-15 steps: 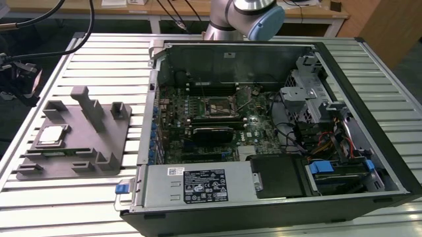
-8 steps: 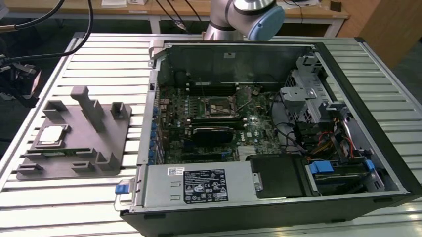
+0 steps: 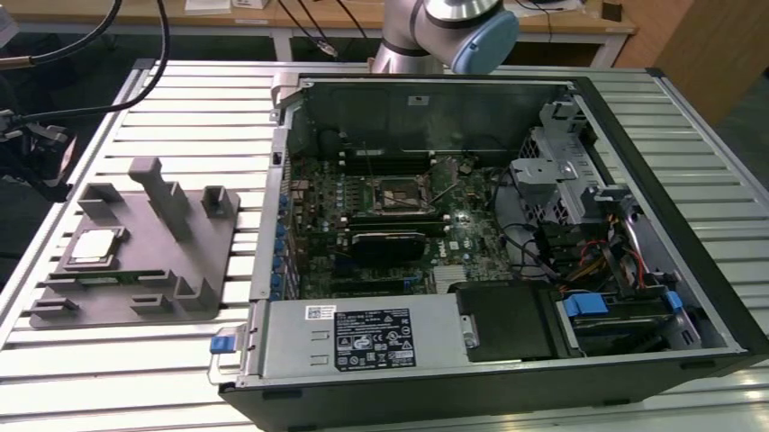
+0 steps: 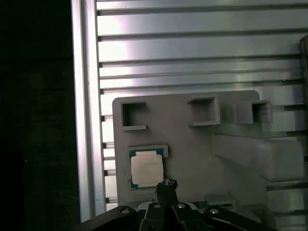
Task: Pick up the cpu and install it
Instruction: 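Pick up the cpu and move it towards the insertion slot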
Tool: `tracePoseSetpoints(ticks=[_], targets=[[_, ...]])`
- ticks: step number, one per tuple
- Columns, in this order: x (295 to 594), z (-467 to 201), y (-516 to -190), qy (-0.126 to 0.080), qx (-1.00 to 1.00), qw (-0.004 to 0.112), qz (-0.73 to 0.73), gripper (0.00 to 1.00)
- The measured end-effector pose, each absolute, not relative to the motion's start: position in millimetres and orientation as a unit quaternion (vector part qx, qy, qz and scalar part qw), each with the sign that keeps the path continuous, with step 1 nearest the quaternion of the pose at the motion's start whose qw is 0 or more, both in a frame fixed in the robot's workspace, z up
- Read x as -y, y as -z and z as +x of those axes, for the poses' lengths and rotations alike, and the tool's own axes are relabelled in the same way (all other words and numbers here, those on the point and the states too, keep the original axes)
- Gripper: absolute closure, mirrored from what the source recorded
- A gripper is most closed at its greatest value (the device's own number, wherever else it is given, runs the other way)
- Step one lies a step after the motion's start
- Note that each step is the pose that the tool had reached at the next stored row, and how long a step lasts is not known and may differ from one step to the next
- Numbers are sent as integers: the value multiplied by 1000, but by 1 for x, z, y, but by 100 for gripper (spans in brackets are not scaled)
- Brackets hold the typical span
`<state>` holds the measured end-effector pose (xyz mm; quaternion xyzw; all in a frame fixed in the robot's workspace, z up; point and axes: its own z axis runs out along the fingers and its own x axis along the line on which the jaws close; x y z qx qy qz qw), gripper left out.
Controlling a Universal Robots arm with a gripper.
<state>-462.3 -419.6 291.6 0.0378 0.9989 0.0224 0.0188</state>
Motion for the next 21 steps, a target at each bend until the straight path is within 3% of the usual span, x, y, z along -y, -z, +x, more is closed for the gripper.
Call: tracePoseSetpoints(ticks=[21], targets=[[423, -466, -264, -22, -999, 19, 38, 89]])
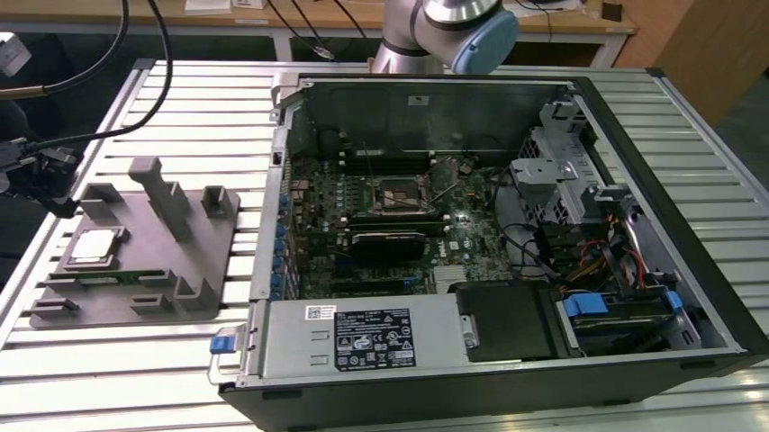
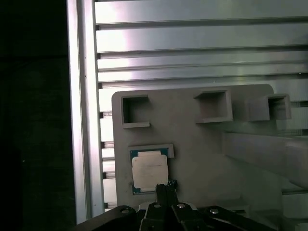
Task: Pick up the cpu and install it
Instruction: 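Pick up the cpu and move it towards the insertion slot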
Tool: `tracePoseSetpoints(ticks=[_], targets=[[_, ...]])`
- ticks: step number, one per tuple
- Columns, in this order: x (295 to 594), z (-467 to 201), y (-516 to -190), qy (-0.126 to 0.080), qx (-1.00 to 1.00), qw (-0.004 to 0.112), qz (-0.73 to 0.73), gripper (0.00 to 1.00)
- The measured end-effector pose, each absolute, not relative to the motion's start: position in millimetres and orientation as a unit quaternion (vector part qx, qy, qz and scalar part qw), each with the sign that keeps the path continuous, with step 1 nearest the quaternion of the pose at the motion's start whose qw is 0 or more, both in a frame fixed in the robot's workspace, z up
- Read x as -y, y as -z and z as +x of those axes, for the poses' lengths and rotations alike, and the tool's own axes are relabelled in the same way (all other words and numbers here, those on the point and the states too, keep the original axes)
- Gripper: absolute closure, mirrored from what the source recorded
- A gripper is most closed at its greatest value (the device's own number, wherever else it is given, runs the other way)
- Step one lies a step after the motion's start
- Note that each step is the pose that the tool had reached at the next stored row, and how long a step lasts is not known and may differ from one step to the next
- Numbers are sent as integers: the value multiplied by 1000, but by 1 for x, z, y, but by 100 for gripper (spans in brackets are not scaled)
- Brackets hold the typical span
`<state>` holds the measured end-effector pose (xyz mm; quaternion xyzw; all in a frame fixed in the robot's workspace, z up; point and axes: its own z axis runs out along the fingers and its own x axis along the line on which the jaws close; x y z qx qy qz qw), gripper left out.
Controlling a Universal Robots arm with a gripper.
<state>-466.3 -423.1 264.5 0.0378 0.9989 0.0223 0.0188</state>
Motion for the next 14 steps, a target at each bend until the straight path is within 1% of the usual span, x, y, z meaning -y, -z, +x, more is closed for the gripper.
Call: tracePoseSetpoints(ticks=[14], targets=[[423, -470, -244, -22, -999, 19, 38, 89]])
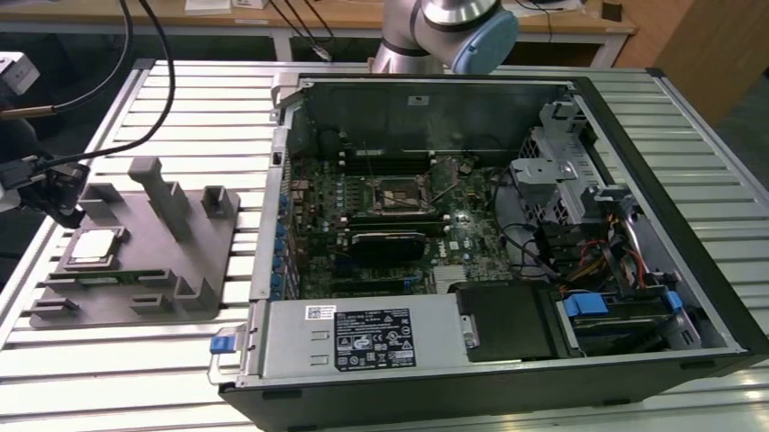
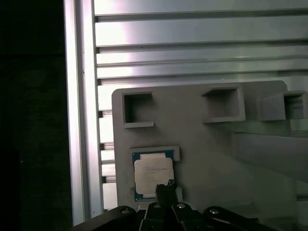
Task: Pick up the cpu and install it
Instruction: 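Pick up the cpu and move it towards the insertion slot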
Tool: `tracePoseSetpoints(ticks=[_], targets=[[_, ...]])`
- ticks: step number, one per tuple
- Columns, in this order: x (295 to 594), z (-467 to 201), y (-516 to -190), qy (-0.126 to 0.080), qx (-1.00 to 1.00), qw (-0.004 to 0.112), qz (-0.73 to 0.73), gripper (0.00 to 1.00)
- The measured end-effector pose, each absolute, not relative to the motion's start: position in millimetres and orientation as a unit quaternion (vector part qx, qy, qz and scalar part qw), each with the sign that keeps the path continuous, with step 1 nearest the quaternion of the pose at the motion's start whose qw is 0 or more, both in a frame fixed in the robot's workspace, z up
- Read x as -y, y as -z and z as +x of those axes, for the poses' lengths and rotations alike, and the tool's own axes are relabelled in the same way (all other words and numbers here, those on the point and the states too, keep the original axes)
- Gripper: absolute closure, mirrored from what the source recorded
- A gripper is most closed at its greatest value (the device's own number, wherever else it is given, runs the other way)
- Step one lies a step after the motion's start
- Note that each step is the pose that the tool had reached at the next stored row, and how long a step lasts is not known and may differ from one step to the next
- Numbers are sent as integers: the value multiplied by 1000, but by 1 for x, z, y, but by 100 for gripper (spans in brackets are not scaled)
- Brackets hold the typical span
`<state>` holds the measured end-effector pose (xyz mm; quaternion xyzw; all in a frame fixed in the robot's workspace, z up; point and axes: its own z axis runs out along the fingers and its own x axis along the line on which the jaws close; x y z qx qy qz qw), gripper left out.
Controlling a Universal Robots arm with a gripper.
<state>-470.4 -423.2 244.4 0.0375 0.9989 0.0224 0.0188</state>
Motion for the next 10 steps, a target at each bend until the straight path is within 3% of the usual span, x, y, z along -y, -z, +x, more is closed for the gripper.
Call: tracePoseSetpoints(ticks=[10], targets=[[423, -471, -233, -22, -999, 19, 37, 89]])
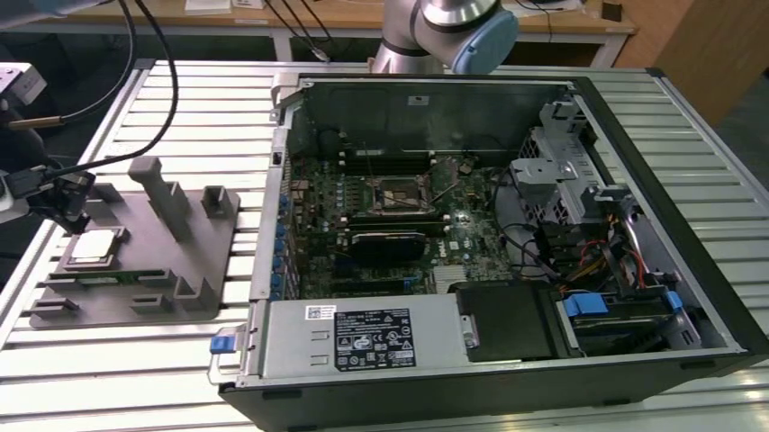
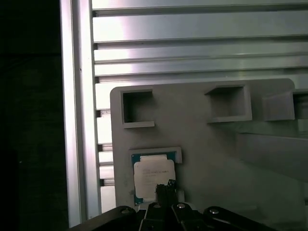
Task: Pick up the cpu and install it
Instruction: 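Pick up the cpu and move it towards the insertion slot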
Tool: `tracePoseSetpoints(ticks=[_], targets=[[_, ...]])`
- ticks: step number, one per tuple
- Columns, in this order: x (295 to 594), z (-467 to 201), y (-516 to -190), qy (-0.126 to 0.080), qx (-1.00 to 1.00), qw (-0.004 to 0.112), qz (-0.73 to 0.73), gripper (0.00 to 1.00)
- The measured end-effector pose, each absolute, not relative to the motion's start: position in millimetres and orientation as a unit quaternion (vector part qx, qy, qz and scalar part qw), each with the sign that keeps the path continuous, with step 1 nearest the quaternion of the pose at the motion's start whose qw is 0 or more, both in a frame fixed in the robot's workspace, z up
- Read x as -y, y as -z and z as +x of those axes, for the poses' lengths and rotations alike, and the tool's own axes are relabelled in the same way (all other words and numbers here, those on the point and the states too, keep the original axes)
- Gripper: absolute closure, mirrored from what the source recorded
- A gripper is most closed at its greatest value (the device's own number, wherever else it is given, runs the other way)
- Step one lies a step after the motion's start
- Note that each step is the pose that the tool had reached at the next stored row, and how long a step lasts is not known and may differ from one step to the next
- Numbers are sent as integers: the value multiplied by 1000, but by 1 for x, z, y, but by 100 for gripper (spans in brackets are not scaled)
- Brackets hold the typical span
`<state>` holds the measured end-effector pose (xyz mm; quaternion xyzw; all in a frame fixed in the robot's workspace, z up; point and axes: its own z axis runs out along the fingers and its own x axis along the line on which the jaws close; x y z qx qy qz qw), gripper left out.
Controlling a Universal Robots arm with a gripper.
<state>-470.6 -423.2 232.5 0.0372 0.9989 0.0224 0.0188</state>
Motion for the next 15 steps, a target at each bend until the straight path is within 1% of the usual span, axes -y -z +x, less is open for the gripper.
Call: tracePoseSetpoints(ticks=[15], targets=[[423, -475, -213, -22, -999, 19, 37, 89]])
